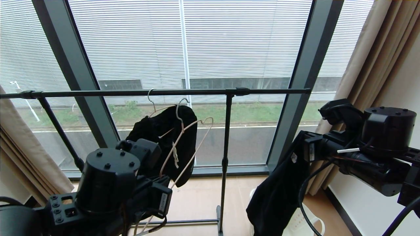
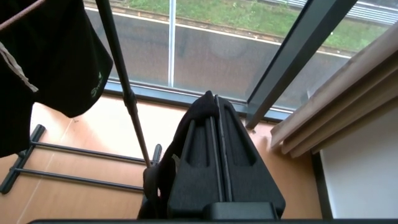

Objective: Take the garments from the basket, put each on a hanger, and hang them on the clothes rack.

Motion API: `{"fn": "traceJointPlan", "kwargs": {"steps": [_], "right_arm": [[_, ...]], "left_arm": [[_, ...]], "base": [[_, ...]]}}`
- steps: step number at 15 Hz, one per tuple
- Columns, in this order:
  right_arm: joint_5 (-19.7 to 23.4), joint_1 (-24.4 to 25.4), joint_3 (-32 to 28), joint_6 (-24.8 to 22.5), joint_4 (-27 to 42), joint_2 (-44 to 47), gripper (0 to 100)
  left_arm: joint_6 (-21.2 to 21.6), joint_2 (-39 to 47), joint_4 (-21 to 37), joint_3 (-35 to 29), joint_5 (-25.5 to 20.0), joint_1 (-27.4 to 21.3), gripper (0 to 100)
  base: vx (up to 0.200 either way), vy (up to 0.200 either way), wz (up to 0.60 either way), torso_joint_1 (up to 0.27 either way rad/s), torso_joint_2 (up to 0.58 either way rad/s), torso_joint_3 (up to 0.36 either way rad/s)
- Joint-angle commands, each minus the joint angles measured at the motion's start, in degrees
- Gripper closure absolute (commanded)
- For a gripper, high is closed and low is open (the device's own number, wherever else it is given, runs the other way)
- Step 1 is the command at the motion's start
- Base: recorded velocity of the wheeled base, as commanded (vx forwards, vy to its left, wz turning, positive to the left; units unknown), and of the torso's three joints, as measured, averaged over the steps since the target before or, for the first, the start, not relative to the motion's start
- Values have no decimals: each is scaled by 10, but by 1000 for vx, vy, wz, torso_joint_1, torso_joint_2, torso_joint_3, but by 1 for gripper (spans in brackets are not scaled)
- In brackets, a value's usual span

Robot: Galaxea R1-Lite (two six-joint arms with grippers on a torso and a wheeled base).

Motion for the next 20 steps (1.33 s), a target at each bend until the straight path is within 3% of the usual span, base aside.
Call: {"fn": "traceJointPlan", "kwargs": {"steps": [1,4,6,11,16,20], "right_arm": [[-15,5,5,-15,-1,-10,100],[-82,9,11,-88,-2,-18,100],[-124,12,-8,-161,-23,-16,100],[-132,37,-32,-183,-34,1,100],[-132,47,-32,-183,-65,38,100],[-132,56,-32,-183,-68,51,100]], "left_arm": [[15,-40,-39,71,-29,-6,100],[79,-101,-102,169,-138,-3,100],[112,-134,-108,218,-230,-2,100],[120,-101,-138,187,-329,-3,100],[120,-24,-210,176,-349,-5,100],[118,0,-224,156,-348,-3,100]], "base": [[0,0,0,0,0,0],[0,0,0,0,0,0],[0,0,0,0,0,0],[0,0,0,0,0,0],[0,0,0,0,0,0],[0,0,0,0,0,0]]}}
